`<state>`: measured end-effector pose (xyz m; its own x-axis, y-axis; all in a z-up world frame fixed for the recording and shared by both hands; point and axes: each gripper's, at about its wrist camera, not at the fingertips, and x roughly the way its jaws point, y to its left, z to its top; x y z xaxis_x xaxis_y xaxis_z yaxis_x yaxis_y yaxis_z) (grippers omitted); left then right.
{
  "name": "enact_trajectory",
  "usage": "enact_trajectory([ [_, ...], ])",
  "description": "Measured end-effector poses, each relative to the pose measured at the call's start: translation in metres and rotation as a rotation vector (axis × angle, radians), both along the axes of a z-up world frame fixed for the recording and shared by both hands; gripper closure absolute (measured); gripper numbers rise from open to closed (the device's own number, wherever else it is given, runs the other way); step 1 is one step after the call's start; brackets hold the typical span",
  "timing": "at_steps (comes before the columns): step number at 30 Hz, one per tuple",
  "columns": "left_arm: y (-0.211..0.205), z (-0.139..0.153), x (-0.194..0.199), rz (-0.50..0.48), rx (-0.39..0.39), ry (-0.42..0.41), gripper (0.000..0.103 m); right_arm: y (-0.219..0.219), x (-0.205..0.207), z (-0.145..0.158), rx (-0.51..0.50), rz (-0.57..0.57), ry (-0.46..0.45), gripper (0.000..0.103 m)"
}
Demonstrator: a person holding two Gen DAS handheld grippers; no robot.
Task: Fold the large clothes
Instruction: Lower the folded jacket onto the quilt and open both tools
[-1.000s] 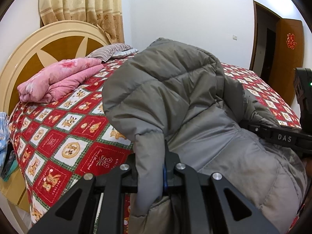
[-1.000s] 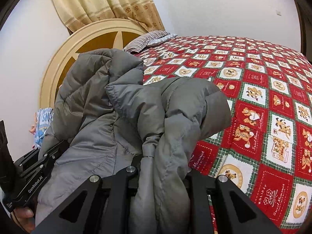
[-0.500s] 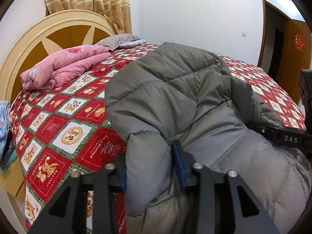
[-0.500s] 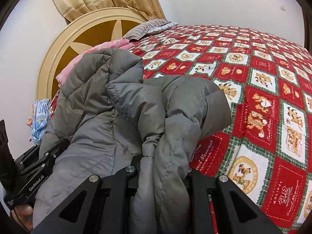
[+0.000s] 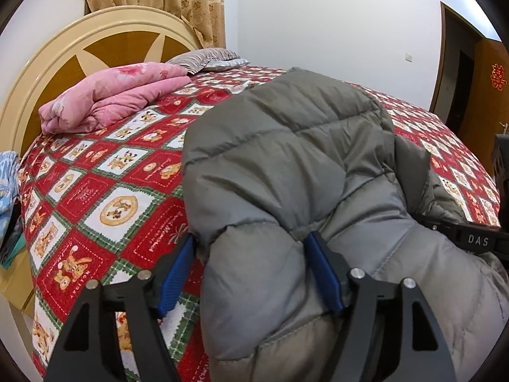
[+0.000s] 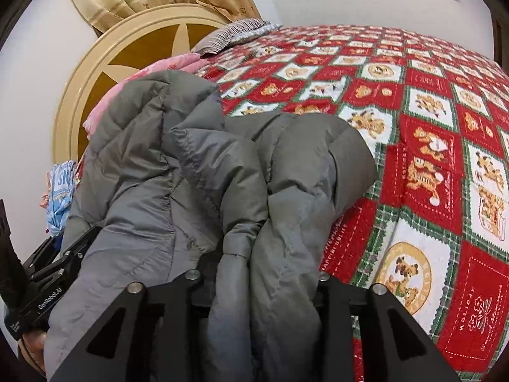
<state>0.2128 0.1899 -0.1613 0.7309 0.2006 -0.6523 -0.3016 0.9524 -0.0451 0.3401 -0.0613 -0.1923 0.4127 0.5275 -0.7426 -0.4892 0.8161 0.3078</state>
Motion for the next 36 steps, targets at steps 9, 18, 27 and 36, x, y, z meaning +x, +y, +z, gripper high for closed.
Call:
enact_trajectory([
  [9, 0.006, 0.000, -0.002, 0.038, -0.003, 0.010, 0.017, 0.002, 0.004, -0.004, -0.032, -0.004, 0.007, 0.062],
  [18, -0.003, 0.036, -0.034, 0.028, 0.031, -0.031, 0.014, -0.008, -0.027, 0.035, -0.066, -0.038, -0.072, 0.055],
  [27, -0.024, 0.089, -0.089, -0.012, 0.076, -0.141, 0.009, -0.035, -0.082, 0.094, -0.087, -0.100, -0.216, 0.041],
  [36, -0.031, 0.130, -0.130, -0.021, 0.085, -0.278, 0.003, -0.044, -0.158, 0.155, -0.019, -0.072, -0.377, 0.039],
])
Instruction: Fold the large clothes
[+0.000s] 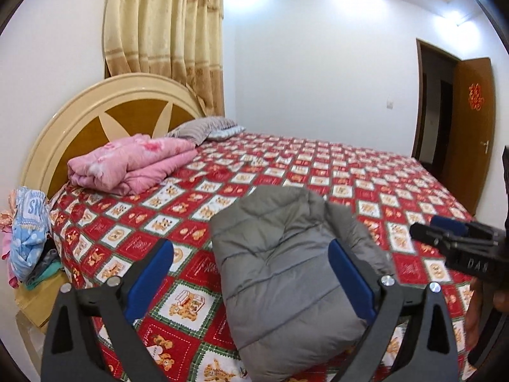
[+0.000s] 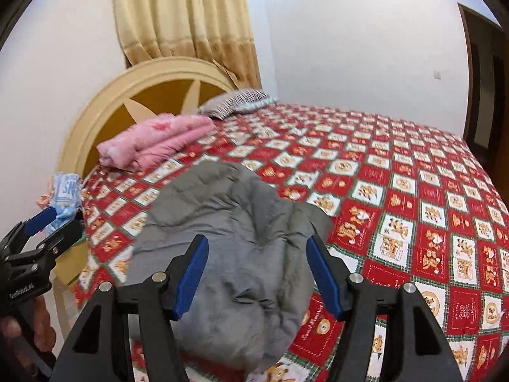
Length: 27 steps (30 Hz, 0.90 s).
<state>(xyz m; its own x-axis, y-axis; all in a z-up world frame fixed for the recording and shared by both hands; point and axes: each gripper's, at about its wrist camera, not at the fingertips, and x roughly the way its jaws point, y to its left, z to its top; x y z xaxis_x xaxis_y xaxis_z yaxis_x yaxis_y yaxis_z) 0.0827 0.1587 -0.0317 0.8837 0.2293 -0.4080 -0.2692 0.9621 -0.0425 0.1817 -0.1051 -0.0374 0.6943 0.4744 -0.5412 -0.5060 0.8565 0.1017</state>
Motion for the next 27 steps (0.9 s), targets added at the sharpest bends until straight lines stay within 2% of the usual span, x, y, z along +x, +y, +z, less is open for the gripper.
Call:
enact_trajectory([
  [10, 0.004, 0.005, -0.012, 0.004, -0.004, -0.030, 0.003, 0.006, -0.040, 0.022, -0.004, 0.018, -0.068, 0.038],
  [27, 0.003, 0.009, -0.016, 0.008, -0.005, -0.043, 0.003, 0.008, -0.044, 0.019, -0.003, 0.029, -0.055, 0.037],
])
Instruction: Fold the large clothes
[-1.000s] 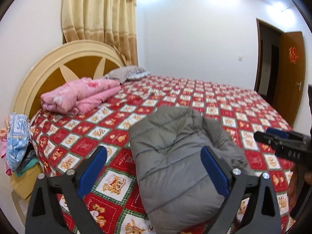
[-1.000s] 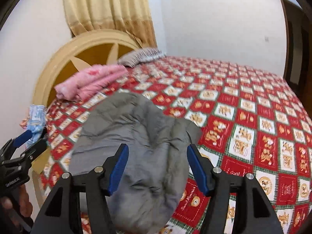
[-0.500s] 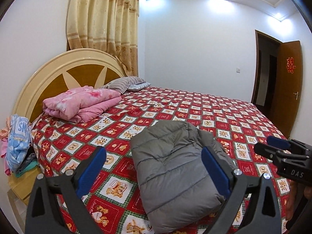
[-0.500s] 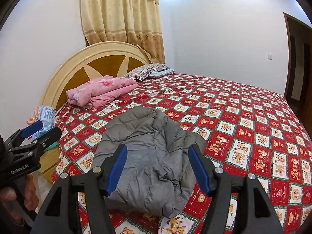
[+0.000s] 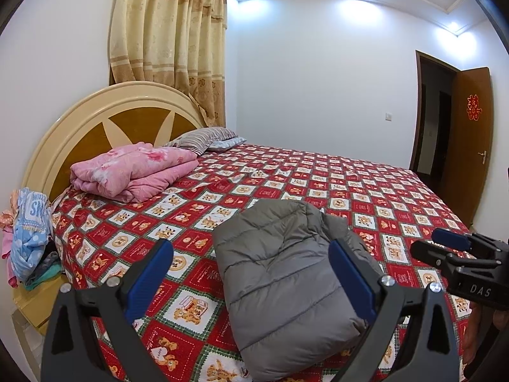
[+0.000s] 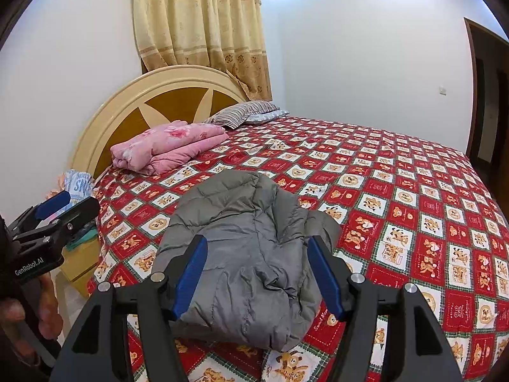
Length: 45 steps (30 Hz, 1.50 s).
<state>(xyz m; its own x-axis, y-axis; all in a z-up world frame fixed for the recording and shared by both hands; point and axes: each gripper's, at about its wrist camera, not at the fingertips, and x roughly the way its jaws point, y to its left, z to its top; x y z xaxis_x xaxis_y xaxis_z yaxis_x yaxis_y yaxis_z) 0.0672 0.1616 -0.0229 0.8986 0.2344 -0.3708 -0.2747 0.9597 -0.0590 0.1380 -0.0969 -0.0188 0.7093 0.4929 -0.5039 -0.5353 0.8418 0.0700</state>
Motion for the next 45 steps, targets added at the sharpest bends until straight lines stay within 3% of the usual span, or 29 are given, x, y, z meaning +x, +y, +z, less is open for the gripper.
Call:
enact_trajectory([
  [33, 0.0028, -0.0027, 0.0014, 0.006, -0.011, 0.012, 0.000, -0.0002, 0.0000, -0.0052, 0.001, -0.002, 0.017, 0.037],
  [45, 0.0019, -0.0055, 0.0033, 0.000, 0.025, 0.026, 0.000, -0.0001, -0.0002, -0.0066, -0.001, -0.002, 0.019, 0.037],
])
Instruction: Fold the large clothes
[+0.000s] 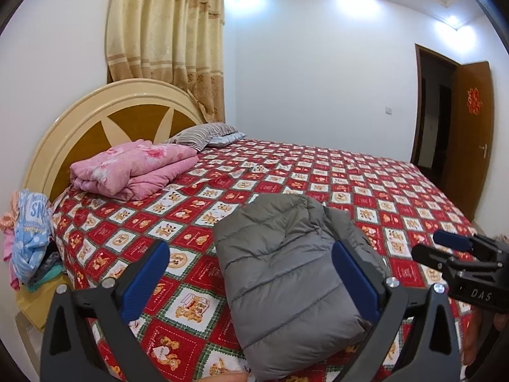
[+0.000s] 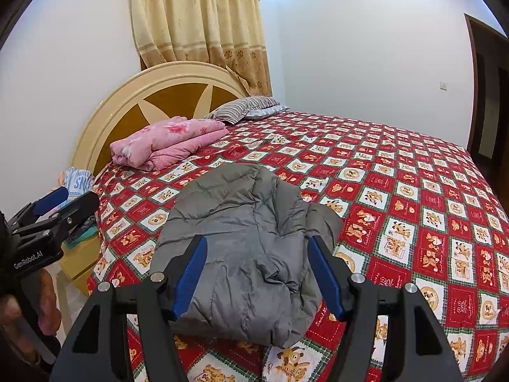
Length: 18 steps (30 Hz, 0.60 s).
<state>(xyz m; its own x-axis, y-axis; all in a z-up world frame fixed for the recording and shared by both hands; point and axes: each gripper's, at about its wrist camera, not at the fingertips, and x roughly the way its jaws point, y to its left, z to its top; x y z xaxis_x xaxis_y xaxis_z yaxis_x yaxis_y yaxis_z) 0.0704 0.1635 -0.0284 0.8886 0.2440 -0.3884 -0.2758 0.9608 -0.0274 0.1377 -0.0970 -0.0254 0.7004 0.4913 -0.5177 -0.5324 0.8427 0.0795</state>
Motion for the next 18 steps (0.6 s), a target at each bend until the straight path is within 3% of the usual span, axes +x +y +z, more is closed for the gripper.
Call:
enact_trajectory([
  [18, -0.001, -0.004, 0.001, 0.041, 0.021, -0.002, 0.000, 0.000, -0.007, -0.012, -0.008, 0.006, 0.008, 0.037],
])
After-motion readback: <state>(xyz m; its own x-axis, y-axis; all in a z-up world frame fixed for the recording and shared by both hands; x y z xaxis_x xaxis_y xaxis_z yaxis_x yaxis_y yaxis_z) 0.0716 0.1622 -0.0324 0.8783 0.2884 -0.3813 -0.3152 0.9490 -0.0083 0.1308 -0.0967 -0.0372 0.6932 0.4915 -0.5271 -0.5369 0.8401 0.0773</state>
